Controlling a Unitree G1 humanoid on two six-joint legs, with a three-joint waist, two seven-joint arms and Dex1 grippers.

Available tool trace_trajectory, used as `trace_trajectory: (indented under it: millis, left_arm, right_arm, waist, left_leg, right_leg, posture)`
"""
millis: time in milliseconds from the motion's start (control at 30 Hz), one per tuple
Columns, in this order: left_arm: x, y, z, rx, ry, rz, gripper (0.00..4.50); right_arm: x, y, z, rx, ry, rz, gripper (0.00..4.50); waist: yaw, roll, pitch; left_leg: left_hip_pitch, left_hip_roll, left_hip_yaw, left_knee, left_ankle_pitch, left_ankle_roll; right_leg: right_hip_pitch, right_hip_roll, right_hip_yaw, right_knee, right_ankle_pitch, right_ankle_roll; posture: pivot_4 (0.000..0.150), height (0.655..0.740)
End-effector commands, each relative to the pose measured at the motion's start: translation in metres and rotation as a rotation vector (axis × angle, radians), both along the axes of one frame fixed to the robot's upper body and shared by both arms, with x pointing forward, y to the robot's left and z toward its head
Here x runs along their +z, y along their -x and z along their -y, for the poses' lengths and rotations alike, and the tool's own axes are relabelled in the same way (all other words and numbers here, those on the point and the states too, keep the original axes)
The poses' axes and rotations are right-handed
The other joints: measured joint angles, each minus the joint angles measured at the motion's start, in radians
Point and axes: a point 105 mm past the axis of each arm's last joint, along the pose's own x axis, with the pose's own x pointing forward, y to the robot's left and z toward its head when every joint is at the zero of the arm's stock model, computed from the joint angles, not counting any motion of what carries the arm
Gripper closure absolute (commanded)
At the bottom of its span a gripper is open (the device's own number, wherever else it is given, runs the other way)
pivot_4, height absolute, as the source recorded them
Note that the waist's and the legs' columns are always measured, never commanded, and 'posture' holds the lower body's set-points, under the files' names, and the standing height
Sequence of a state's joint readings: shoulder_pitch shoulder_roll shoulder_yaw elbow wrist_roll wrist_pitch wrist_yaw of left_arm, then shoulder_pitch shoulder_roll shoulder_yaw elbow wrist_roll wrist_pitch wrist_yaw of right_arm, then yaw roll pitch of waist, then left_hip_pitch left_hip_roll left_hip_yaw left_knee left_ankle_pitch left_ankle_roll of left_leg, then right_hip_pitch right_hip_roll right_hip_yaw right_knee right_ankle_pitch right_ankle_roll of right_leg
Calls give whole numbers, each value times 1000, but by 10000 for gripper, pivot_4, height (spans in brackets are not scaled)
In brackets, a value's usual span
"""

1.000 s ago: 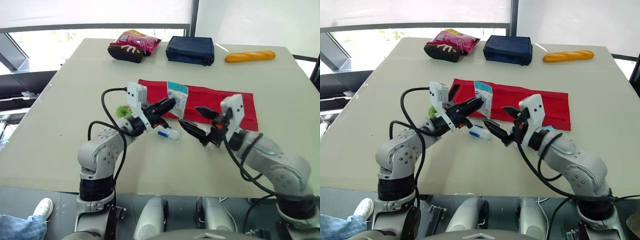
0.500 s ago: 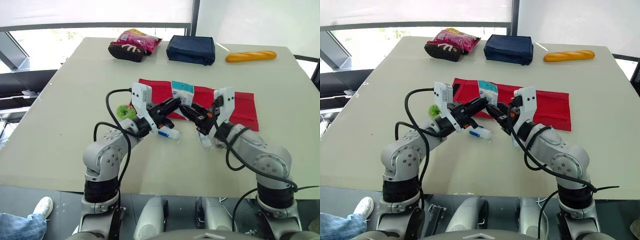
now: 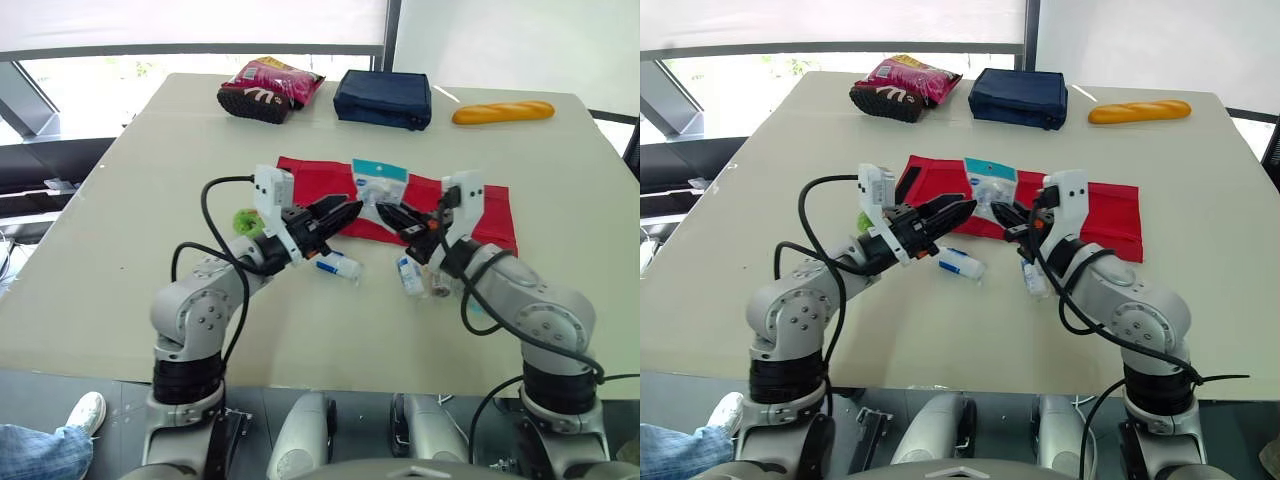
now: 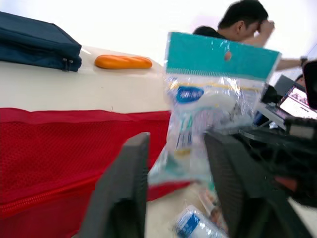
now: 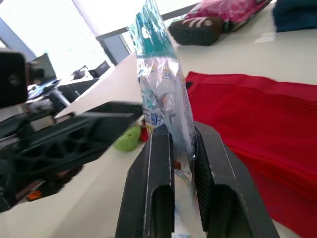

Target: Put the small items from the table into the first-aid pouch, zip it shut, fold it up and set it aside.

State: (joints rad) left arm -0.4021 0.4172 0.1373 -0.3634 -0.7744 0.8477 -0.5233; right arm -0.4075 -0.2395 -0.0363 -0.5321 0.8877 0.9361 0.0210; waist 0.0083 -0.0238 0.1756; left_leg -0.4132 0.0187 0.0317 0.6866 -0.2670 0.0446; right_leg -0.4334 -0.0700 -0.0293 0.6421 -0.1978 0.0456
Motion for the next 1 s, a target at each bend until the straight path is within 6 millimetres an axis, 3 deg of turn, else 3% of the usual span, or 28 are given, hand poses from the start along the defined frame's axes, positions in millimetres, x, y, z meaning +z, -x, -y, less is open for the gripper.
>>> trace_trajectory:
  millis: [33, 67, 100, 233, 433, 667, 1000]
  left_arm:
    - [6, -4, -26, -1, -100, 88, 7095]
    - [4, -7, -34, 4, -145, 101, 2059]
    - [2, -9, -39, 5, -173, 110, 411]
    - [-9, -37, -86, 106, -373, 153, 411]
    - [-22, -69, -117, 135, -598, 209, 411]
    - [-36, -102, -110, 93, -770, 247, 411]
    - [-38, -127, -92, 140, -884, 288, 411]
  right_arm:
    - [10, 5, 15, 6, -9, 41, 44419]
    - [10, 7, 19, 11, -4, 45, 44419]
    - [11, 8, 21, 14, -1, 48, 44419]
    - [10, 24, 42, 56, 36, 69, 44419]
    - [6, 34, 60, 53, 94, 61, 44419]
    - [13, 37, 56, 50, 85, 90, 44419]
    - [13, 38, 53, 31, 74, 101, 44419]
  waist:
    - [-1, 0, 0]
    - [-2, 0, 0]
    - [-2, 0, 0]
    - [5, 1, 0]
    - [8, 0, 0]
    - [7, 0, 0]
    - [5, -1, 1]
  left_leg:
    - [0, 0, 0, 0, 0, 0]
    - [0, 0, 0, 0, 0, 0]
    - [0, 0, 0, 0, 0, 0]
    - [-1, 0, 0, 0, 0, 0]
    - [-2, 0, 0, 0, 0, 0]
    - [-3, -1, 3, 0, 0, 0]
    - [-4, -1, 4, 0, 0, 1]
  right_leg:
    - [0, 0, 0, 0, 0, 0]
    - [0, 0, 0, 0, 0, 0]
    - [-1, 0, 0, 0, -1, -1]
    - [-1, 0, 0, -1, -2, -3]
    - [0, 0, 0, -2, -2, -3]
    - [-1, 0, 0, -1, 0, 0]
    - [-1, -1, 0, -2, 0, 0]
  posture:
    - [1500, 7164]
    - [1500, 7164]
    - [1500, 7164]
    - [1500, 7164]
    - [1500, 7164]
    - [1500, 7164]
    - [1500, 7164]
